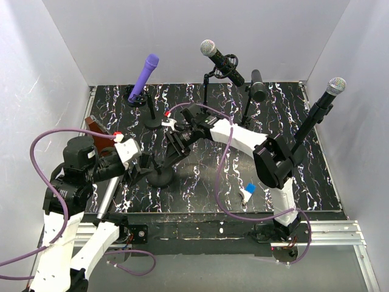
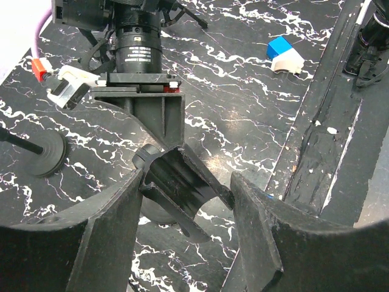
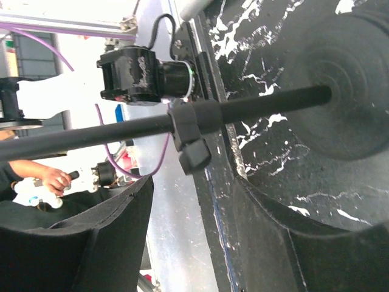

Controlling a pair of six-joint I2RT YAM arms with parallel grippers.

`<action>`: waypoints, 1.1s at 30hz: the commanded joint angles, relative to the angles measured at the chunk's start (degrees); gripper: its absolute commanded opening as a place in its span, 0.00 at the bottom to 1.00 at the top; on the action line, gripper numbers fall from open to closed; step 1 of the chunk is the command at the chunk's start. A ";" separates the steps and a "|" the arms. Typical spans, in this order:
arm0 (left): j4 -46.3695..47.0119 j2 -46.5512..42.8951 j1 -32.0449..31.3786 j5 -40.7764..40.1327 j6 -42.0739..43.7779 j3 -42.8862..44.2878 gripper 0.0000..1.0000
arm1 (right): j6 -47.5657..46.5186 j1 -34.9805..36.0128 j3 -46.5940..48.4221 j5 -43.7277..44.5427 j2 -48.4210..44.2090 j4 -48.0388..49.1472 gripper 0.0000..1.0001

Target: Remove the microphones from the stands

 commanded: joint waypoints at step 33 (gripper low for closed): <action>7.26 5.38 0.69 -7.99 -18.33 4.33 0.19 | -42.67 9.19 -26.53 32.44 -25.55 39.42 0.01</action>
